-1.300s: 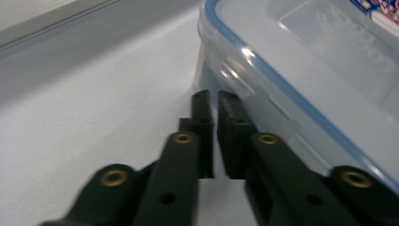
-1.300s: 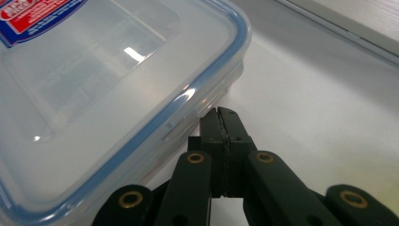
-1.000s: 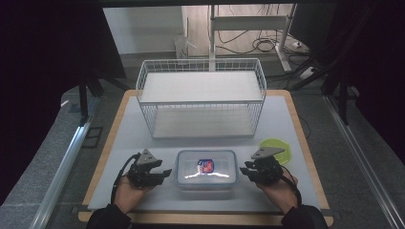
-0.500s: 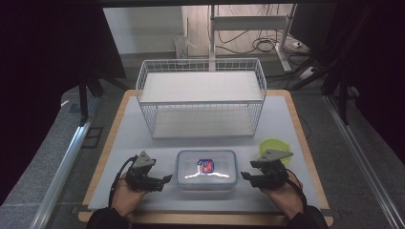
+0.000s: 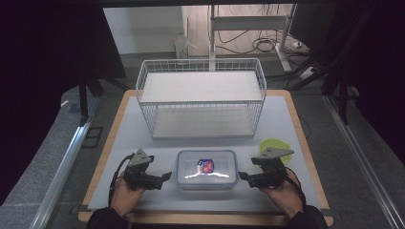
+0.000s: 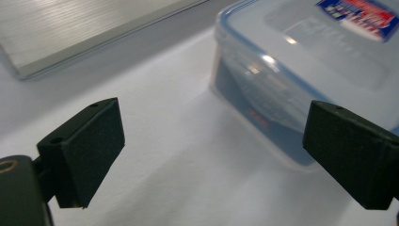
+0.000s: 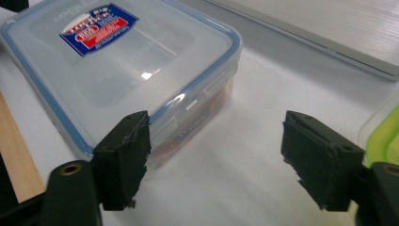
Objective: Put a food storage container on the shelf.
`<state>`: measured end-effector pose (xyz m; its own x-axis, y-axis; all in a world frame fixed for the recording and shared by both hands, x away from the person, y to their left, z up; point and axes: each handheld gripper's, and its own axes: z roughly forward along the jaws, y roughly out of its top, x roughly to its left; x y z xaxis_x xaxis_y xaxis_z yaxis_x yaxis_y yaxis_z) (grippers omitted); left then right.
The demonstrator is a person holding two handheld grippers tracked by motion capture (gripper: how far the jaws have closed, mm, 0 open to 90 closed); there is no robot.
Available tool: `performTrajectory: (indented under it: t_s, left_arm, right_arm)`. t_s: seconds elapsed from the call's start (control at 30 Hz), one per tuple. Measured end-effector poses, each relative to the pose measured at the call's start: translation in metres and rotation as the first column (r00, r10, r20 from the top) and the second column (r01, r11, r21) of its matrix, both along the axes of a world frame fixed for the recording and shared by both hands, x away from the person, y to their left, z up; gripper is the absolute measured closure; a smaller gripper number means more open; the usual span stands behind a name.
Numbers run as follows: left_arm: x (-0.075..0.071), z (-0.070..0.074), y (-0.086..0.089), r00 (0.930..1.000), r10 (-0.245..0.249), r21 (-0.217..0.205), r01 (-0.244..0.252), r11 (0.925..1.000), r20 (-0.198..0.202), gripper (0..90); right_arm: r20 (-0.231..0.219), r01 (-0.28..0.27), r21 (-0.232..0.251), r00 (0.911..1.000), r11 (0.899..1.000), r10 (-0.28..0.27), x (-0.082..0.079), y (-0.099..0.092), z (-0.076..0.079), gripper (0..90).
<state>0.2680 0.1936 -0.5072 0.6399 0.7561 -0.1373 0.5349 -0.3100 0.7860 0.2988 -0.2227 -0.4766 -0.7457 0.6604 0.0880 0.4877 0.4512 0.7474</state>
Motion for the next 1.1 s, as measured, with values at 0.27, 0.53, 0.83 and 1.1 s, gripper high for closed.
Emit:
performTrajectory:
  t_s: [0.27, 0.53, 0.83, 1.1]
  left_arm:
    - [0.001, 0.012, -0.014, 0.9951, -0.096, -0.058, 0.095, 0.9938, -0.022, 2.8]
    - [0.013, 0.007, -0.031, 0.9792, -0.180, -0.105, 0.170, 0.9799, -0.094, 0.8]
    - [0.033, -0.009, -0.039, 0.9460, -0.246, -0.187, 0.208, 0.9602, -0.212, 0.0]
    - [0.037, -0.011, -0.041, 0.9333, -0.269, -0.201, 0.223, 0.9537, -0.238, 0.0]
  right_arm:
    - [-0.015, -0.025, 0.025, 0.9996, 0.999, 0.025, 0.003, 0.011, 0.003, 10.6]
    - [-0.083, -0.081, 0.027, 0.9932, 0.996, 0.083, 0.005, 0.026, -0.002, 4.5]
    - [-0.199, -0.098, 0.085, 0.9735, 0.992, 0.113, 0.018, 0.035, -0.012, 7.1]
    - [-0.314, -0.062, 0.164, 0.9430, 0.985, 0.111, 0.031, 0.036, -0.020, 7.9]
